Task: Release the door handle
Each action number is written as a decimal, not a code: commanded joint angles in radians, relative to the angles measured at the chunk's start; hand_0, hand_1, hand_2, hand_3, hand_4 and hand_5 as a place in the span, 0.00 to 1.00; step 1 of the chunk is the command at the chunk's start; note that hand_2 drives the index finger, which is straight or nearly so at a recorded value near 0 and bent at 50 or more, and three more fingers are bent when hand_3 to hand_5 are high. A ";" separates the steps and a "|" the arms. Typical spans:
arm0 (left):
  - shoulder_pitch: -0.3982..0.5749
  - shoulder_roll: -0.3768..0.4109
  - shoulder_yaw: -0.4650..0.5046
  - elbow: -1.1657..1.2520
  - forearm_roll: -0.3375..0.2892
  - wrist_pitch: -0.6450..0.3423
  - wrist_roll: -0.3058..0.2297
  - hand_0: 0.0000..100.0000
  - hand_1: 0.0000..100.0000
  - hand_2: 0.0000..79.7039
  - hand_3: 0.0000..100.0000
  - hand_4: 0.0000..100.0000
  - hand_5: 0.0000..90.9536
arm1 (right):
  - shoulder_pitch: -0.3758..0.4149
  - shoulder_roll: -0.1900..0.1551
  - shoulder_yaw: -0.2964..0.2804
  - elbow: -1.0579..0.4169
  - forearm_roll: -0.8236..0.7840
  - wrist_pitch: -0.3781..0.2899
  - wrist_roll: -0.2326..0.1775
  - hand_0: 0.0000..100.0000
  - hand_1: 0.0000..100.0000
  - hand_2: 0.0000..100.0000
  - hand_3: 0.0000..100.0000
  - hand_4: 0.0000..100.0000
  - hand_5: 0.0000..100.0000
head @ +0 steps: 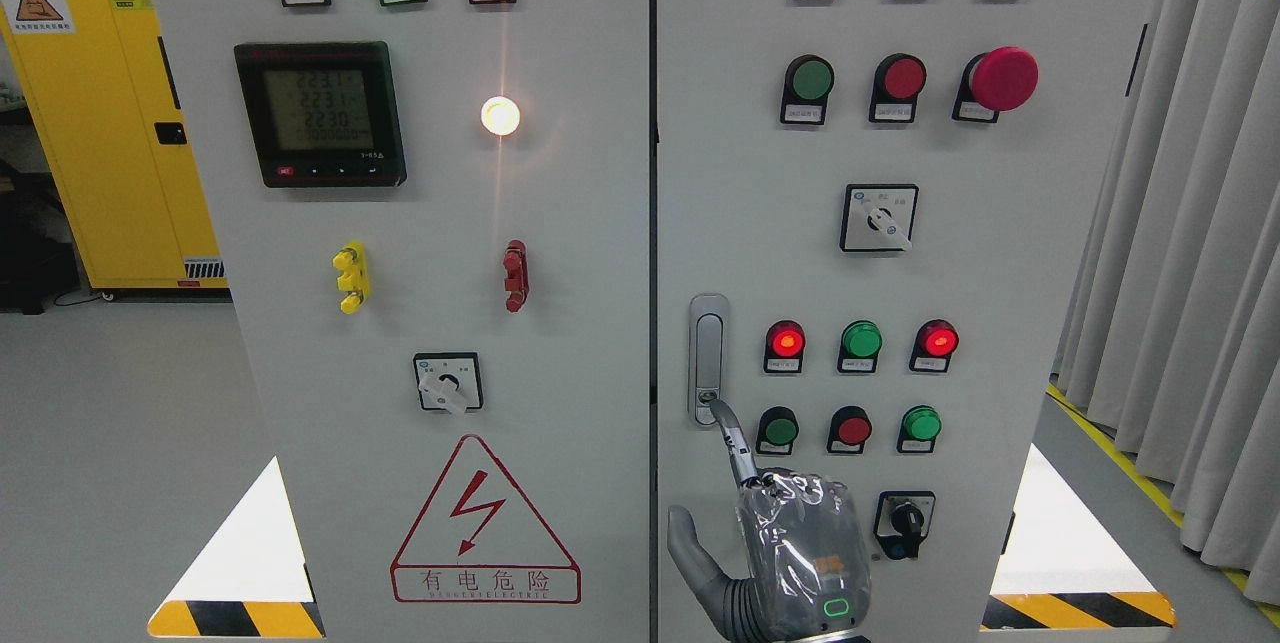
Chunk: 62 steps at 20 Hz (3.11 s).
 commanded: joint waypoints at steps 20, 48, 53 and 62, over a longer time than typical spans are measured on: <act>0.000 0.000 0.000 0.000 0.000 0.000 0.000 0.12 0.56 0.00 0.00 0.00 0.00 | -0.040 0.009 0.004 0.071 0.006 0.032 0.003 0.54 0.29 0.00 1.00 1.00 1.00; 0.000 0.000 0.000 0.000 0.000 0.000 0.000 0.12 0.56 0.00 0.00 0.00 0.00 | -0.054 0.011 0.004 0.077 0.006 0.035 0.020 0.54 0.29 0.00 1.00 1.00 1.00; 0.000 0.000 0.000 0.000 0.000 0.000 0.000 0.12 0.56 0.00 0.00 0.00 0.00 | -0.054 0.011 0.004 0.077 0.004 0.037 0.022 0.54 0.29 0.00 1.00 1.00 1.00; 0.000 0.000 0.000 0.000 0.000 0.000 0.000 0.12 0.56 0.00 0.00 0.00 0.00 | -0.052 0.011 0.006 0.079 0.004 0.037 0.023 0.54 0.30 0.00 1.00 1.00 1.00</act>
